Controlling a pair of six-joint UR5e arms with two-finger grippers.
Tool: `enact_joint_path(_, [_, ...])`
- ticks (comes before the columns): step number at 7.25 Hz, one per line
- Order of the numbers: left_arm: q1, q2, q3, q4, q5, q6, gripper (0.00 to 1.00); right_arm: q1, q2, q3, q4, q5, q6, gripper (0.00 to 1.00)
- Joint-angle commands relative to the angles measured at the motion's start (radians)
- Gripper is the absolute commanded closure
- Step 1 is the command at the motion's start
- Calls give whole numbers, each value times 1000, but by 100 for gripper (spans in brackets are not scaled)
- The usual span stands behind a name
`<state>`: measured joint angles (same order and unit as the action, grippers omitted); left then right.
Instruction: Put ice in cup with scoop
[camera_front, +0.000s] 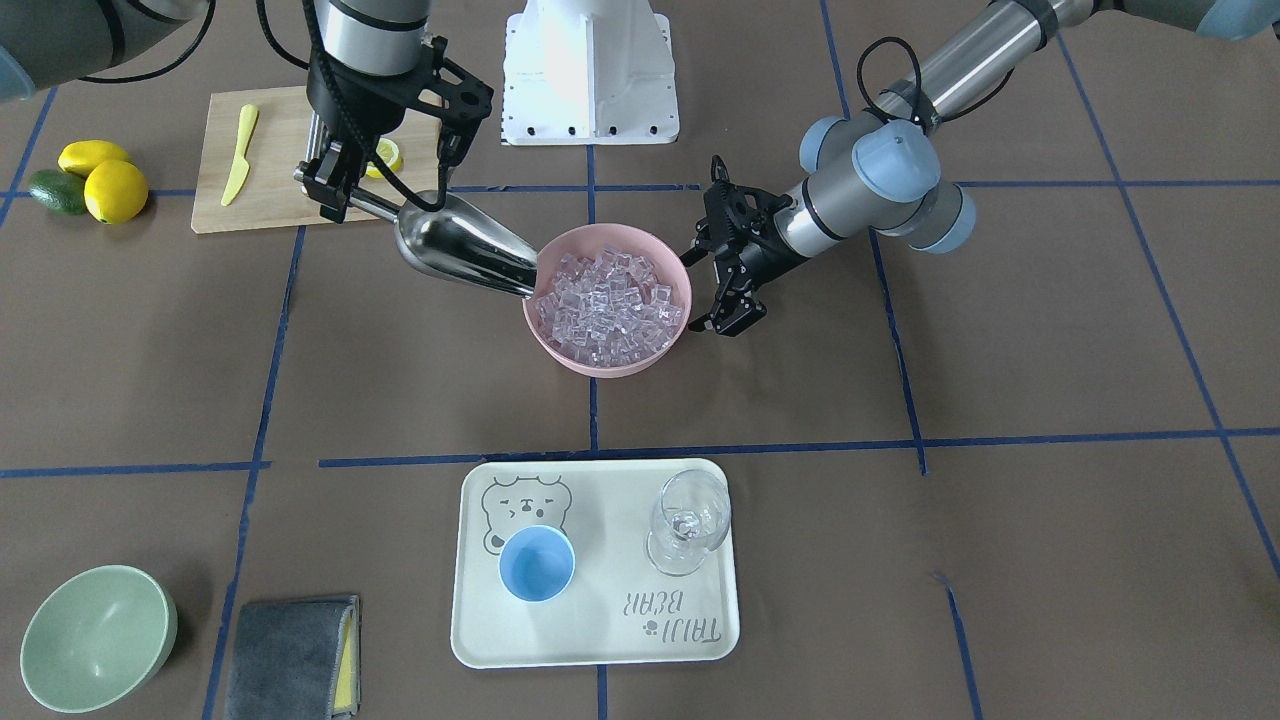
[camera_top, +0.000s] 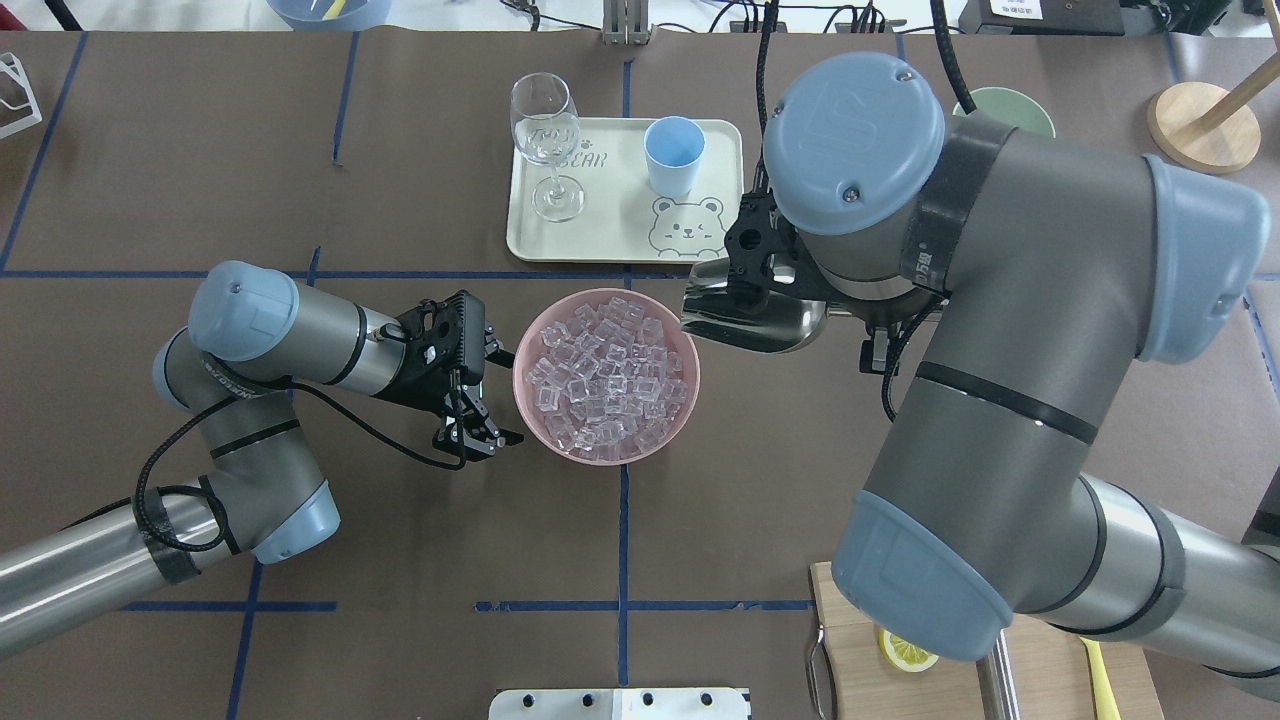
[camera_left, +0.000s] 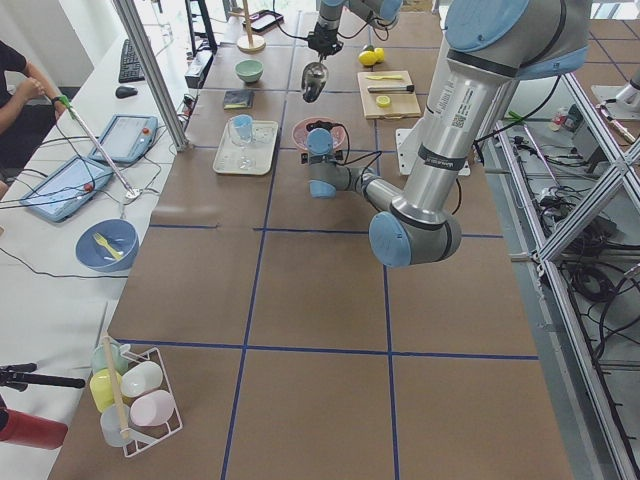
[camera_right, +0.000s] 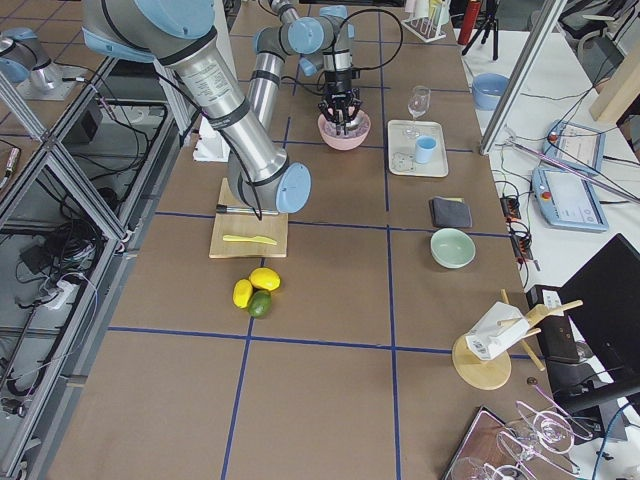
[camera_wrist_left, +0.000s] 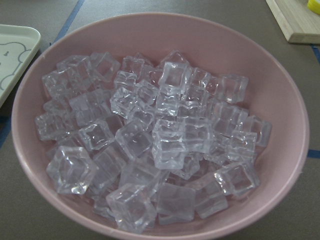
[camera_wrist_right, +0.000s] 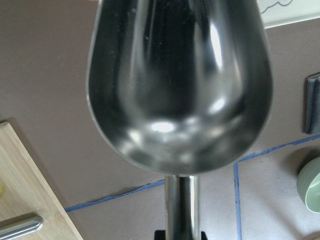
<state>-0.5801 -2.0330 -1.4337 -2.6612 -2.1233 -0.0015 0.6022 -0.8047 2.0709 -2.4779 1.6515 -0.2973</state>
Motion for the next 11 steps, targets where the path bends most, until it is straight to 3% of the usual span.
enact_joint_path(1, [-3,-9,12,0,-1,-5,0,-1,63,-97,-1,7,-2,100])
enact_joint_path(4, [-6,-12,13,0,-1,-9,0,-9,96,-184,-18,-15,-66,100])
enact_joint_path(5, [-6,-12,13,0,-1,-9,0,-25,149,-257,-39,-60,-78,100])
enact_joint_path(8, [-6,-13,13,0,-1,-9,0,-87,326,-409,-247,-214,-154,100])
enact_joint_path(10, [-6,-13,16,-2,-1,-9,0,-99,358,-515,-256,-272,-227,100])
enact_joint_path(11, [-6,-13,15,-2,-1,-9,0,-108,360,-518,-254,-278,-230,100])
